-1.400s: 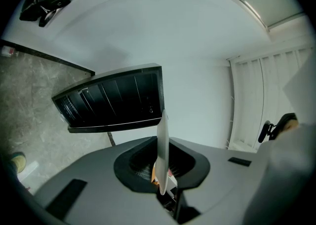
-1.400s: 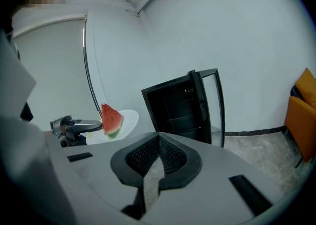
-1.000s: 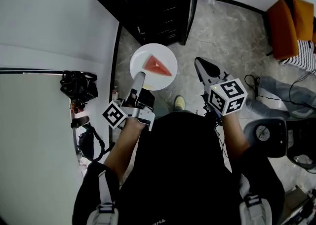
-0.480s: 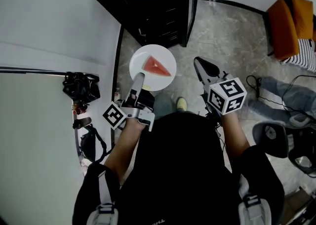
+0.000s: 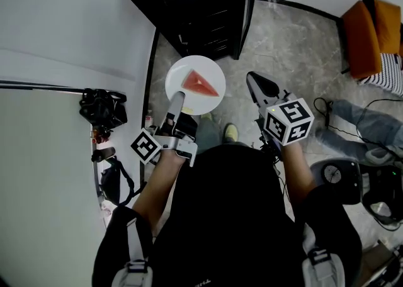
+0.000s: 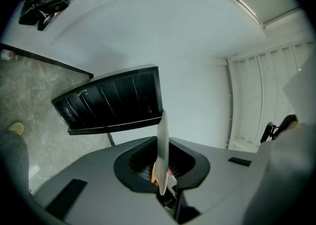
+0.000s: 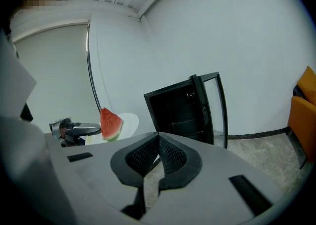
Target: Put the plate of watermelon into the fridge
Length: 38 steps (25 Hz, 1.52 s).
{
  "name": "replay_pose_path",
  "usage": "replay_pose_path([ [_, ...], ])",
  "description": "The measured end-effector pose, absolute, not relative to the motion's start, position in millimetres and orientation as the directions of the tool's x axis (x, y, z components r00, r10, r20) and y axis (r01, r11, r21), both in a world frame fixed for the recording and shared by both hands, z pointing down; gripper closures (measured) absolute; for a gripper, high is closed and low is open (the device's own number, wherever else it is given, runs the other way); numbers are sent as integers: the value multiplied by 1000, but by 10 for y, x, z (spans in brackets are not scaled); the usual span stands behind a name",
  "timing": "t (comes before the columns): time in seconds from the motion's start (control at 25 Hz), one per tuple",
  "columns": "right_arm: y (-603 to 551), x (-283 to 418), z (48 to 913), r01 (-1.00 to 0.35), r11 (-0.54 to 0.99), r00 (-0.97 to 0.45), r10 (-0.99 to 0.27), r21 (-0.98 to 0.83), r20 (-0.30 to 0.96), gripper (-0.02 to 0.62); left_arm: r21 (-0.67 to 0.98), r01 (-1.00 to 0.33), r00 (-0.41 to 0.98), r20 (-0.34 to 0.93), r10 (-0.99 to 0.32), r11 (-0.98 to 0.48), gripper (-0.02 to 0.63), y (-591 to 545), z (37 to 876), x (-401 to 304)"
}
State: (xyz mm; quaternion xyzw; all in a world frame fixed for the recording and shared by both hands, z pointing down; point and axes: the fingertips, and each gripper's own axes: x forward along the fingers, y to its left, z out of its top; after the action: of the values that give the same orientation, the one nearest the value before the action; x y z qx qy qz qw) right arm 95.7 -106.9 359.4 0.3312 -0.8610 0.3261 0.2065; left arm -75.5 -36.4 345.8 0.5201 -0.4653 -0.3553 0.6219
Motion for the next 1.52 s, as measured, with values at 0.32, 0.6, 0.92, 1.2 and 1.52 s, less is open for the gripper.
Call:
replay_pose_path([
  [0.32,-1007,939,3704,-702,569,-699,-436,-429,567,581,978,-55,322,207,-924,200,564,-318,3557,-760],
  [0.6,-964,947,3789,-704,571,-699,-450,-423,556,581,980,-79,338,196,-921,180,564,-288,3615,-765],
  [0.92,-914,960,3845,-704,581,-700,-469,-409,539,581,984,-94,350,174,-920,150,565,-252,3678,-765],
  [1.2,-908,984,3820,-713,578,-691,-484,-397,537,581,987,-92,359,155,-920,131,565,-278,3652,-752],
  [1.52,-907,991,3784,-720,583,-685,-506,-377,524,581,991,-92,377,128,-917,100,564,-303,3617,-730],
])
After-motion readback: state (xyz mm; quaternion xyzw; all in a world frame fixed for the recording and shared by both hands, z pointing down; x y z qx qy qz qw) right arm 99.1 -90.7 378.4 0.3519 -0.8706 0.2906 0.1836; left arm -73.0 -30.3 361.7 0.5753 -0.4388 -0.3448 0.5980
